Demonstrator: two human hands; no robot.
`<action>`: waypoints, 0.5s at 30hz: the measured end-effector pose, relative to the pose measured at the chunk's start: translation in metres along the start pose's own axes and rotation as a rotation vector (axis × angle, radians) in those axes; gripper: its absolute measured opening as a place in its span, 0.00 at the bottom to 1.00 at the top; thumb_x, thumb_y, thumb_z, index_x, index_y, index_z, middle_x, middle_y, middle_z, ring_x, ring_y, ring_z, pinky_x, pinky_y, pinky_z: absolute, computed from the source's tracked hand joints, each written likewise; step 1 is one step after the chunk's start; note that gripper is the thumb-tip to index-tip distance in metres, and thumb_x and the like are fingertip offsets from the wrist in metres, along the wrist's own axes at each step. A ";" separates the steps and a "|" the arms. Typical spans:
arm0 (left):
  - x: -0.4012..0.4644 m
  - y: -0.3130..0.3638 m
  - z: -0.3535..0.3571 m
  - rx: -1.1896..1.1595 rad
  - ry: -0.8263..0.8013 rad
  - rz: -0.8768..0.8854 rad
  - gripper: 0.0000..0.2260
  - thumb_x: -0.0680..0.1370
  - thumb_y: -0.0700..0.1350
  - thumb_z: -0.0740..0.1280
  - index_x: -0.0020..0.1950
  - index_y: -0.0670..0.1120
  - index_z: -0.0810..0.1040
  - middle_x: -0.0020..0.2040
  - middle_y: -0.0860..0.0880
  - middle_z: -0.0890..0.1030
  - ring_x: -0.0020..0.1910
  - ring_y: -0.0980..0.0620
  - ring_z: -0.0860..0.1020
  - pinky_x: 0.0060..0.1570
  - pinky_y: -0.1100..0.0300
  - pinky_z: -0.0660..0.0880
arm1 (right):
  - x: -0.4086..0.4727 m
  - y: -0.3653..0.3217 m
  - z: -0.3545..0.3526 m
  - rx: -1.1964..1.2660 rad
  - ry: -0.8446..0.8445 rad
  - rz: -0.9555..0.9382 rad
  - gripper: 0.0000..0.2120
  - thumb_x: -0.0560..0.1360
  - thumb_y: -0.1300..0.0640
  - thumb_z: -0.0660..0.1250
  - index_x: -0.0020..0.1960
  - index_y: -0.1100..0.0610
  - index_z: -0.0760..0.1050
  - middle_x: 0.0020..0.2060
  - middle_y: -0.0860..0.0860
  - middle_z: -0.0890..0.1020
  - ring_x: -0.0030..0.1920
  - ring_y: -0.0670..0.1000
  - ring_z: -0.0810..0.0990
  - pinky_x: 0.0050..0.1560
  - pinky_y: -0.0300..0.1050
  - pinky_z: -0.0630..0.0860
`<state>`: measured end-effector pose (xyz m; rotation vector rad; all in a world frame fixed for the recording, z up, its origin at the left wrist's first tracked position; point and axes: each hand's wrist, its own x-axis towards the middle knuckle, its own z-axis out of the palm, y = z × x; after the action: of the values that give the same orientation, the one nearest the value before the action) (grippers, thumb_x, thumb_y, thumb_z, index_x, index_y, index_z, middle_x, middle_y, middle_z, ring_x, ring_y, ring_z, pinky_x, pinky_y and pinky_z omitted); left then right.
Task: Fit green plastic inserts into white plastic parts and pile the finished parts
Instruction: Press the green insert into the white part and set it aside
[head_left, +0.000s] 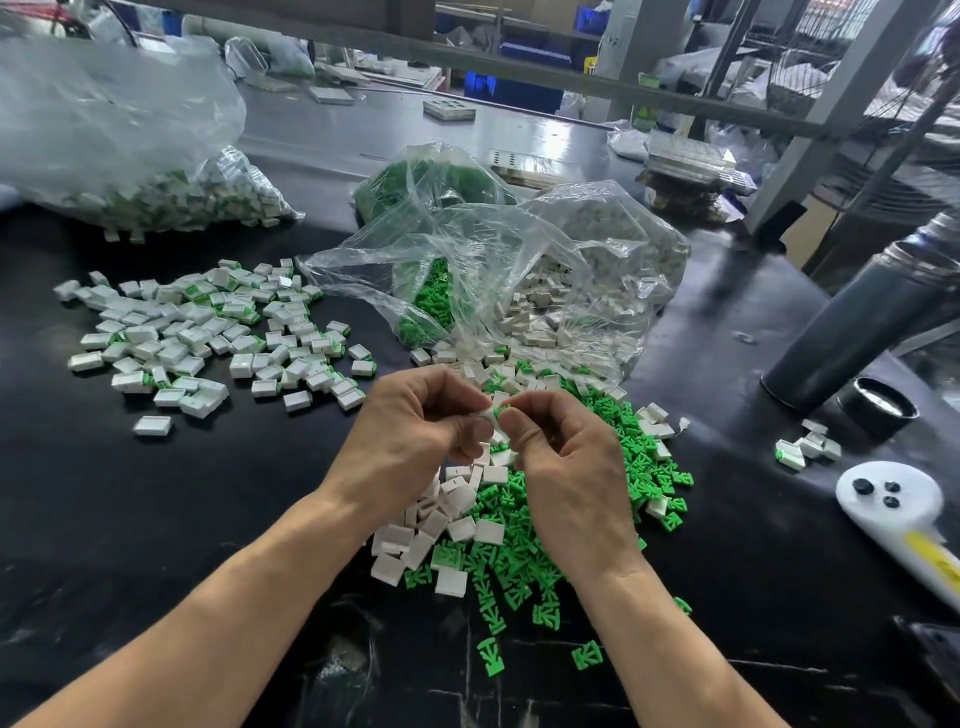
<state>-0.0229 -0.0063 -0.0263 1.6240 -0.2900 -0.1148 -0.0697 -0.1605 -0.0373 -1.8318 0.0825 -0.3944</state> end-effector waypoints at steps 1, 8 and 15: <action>0.000 0.000 0.001 -0.012 0.004 -0.004 0.06 0.74 0.32 0.75 0.47 0.40 0.83 0.36 0.44 0.85 0.33 0.51 0.83 0.37 0.58 0.83 | -0.001 0.000 0.001 0.009 0.013 -0.005 0.03 0.80 0.55 0.72 0.48 0.48 0.81 0.40 0.44 0.84 0.40 0.43 0.81 0.42 0.40 0.79; -0.002 -0.002 0.004 -0.026 0.018 -0.013 0.06 0.75 0.30 0.74 0.47 0.40 0.82 0.36 0.45 0.85 0.34 0.50 0.83 0.37 0.58 0.83 | -0.001 -0.002 0.002 0.037 0.015 0.026 0.05 0.80 0.58 0.71 0.46 0.49 0.82 0.39 0.46 0.84 0.39 0.42 0.81 0.40 0.35 0.77; -0.002 0.002 0.002 0.008 -0.010 -0.009 0.06 0.74 0.28 0.74 0.46 0.38 0.83 0.37 0.44 0.85 0.33 0.49 0.83 0.38 0.55 0.84 | 0.001 -0.004 0.000 0.056 -0.018 0.049 0.07 0.79 0.60 0.71 0.44 0.51 0.82 0.38 0.52 0.84 0.42 0.57 0.82 0.43 0.51 0.81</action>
<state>-0.0252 -0.0077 -0.0241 1.6337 -0.2912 -0.1291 -0.0696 -0.1597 -0.0334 -1.7743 0.1029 -0.3421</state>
